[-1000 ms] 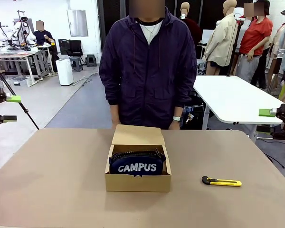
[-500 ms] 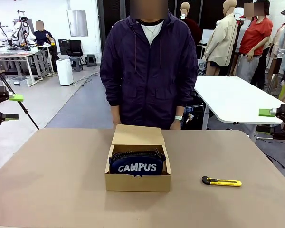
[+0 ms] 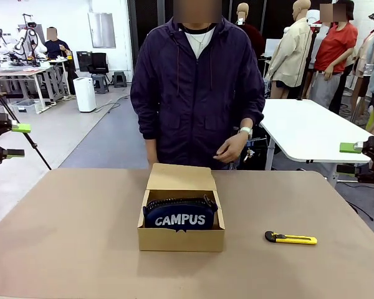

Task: Pack the items into the box.
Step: Pick up the item indicated by the person and place it inside the Mailer Box.

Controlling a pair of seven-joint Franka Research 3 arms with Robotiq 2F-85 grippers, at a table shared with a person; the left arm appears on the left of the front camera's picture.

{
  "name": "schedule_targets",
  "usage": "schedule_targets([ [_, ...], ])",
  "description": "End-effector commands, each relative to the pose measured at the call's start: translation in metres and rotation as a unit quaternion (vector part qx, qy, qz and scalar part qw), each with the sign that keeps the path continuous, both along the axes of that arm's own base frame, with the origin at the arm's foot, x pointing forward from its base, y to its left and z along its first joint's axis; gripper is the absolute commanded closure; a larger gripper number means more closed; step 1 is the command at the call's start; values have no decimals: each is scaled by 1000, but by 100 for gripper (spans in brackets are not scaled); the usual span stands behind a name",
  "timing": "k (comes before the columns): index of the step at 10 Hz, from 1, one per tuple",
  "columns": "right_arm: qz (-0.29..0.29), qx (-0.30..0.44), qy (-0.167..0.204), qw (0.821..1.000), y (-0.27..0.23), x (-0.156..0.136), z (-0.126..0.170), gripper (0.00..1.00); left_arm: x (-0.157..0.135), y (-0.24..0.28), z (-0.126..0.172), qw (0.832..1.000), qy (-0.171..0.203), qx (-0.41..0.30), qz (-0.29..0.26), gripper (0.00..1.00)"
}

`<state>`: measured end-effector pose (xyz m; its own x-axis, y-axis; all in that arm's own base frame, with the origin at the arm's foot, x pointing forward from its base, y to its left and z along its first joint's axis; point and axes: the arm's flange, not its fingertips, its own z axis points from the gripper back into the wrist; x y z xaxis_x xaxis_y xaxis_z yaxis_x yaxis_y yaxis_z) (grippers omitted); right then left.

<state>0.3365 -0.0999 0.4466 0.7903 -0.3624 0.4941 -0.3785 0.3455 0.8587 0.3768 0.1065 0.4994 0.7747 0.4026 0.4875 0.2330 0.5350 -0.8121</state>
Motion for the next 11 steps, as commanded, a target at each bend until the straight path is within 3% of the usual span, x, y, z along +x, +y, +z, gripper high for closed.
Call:
schedule_targets([
  [1, -6, 16, 2, 1000, 1, 2, 5, 0, -1, 3, 1, 1000, 7, 1, -3, 0],
  [9, 0, 0, 0, 1000, 0, 0, 0, 0, -1, 3, 1, 1000, 7, 1, -3, 0],
  [11, 83, -146, 83, 982, 33, 37, 0, 0, -1, 3, 1, 1000, 7, 1, -3, 0],
])
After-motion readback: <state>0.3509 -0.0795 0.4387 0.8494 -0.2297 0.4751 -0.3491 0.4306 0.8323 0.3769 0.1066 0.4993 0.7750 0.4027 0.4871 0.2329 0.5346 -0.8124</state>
